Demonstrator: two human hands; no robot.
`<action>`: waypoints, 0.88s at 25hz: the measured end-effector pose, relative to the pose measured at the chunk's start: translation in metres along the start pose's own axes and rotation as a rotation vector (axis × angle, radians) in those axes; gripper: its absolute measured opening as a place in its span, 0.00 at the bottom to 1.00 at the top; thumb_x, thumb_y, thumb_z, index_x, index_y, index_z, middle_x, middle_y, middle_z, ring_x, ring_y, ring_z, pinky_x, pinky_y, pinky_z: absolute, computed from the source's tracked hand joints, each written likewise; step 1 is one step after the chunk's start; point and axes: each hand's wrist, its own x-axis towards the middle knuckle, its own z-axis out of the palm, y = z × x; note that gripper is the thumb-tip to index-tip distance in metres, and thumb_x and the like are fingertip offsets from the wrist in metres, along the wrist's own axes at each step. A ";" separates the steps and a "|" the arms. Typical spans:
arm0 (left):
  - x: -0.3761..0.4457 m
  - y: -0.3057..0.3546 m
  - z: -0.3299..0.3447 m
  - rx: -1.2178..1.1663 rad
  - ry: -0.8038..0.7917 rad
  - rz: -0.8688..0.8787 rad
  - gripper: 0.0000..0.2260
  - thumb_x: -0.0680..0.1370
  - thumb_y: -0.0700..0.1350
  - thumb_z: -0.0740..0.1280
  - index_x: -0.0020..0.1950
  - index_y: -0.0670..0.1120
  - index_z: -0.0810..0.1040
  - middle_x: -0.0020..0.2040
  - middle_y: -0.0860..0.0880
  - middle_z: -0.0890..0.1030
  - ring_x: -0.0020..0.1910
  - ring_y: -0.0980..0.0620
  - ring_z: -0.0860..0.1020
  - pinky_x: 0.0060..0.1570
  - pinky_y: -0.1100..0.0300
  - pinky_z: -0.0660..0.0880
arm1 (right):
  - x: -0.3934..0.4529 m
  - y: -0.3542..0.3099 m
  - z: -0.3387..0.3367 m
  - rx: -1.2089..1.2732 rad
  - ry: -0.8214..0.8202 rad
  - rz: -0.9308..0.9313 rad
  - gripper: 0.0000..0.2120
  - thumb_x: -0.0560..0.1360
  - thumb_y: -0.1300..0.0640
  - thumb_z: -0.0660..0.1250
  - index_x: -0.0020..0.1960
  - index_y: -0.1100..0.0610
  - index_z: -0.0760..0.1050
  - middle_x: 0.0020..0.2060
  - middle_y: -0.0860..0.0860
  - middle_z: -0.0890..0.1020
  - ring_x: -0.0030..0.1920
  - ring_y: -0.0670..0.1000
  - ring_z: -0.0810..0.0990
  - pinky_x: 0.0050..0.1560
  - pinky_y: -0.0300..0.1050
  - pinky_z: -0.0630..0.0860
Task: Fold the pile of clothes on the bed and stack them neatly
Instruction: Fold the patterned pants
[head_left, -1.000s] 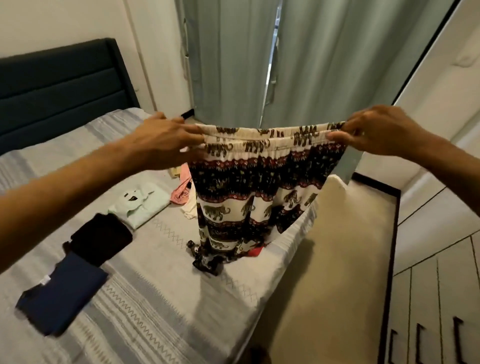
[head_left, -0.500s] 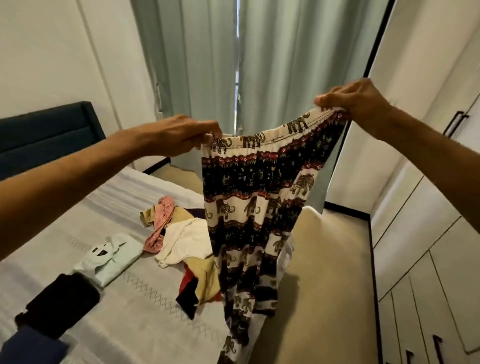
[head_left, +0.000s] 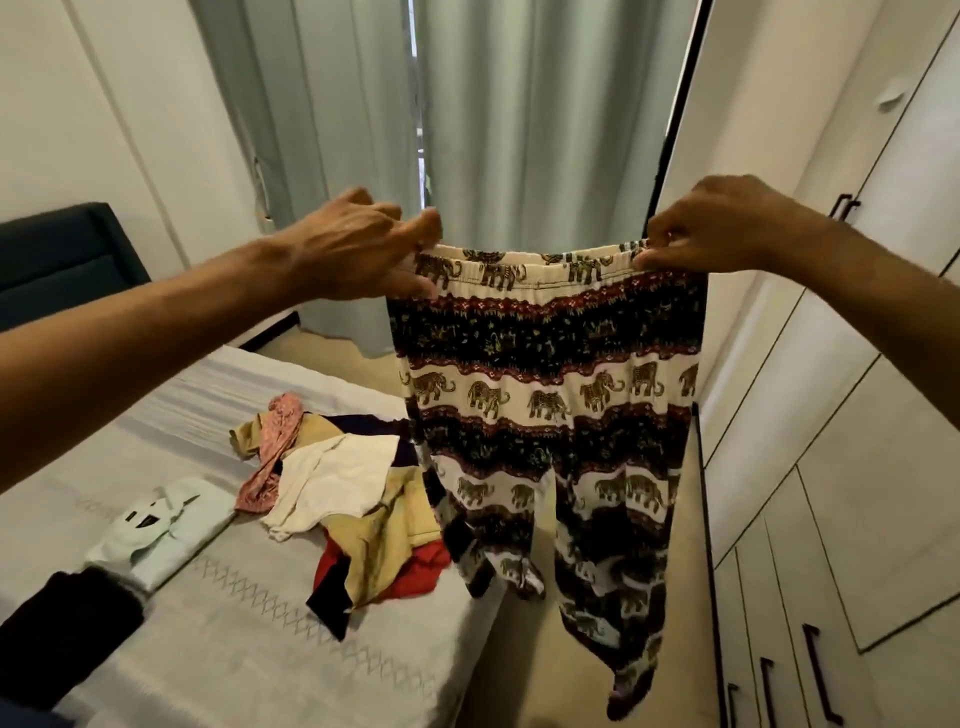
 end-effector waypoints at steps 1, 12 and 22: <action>0.010 0.005 0.001 -0.014 0.012 0.051 0.28 0.82 0.72 0.46 0.70 0.55 0.67 0.53 0.48 0.84 0.47 0.48 0.79 0.58 0.48 0.70 | -0.002 0.004 0.001 -0.055 0.025 -0.034 0.43 0.70 0.17 0.39 0.47 0.47 0.80 0.32 0.47 0.80 0.32 0.51 0.78 0.31 0.41 0.68; 0.046 -0.003 0.016 -0.057 0.043 0.170 0.22 0.86 0.61 0.46 0.66 0.52 0.72 0.62 0.48 0.84 0.50 0.45 0.81 0.45 0.52 0.74 | -0.061 0.043 0.034 0.217 0.012 -0.029 0.36 0.77 0.27 0.54 0.57 0.54 0.86 0.39 0.46 0.80 0.39 0.50 0.73 0.34 0.43 0.65; 0.089 0.048 0.004 -0.025 -0.084 -0.033 0.30 0.80 0.72 0.53 0.71 0.53 0.70 0.39 0.55 0.76 0.36 0.54 0.78 0.36 0.59 0.74 | -0.067 -0.033 0.041 -0.104 -0.320 -0.200 0.27 0.86 0.44 0.56 0.80 0.36 0.47 0.37 0.48 0.78 0.29 0.46 0.75 0.30 0.37 0.72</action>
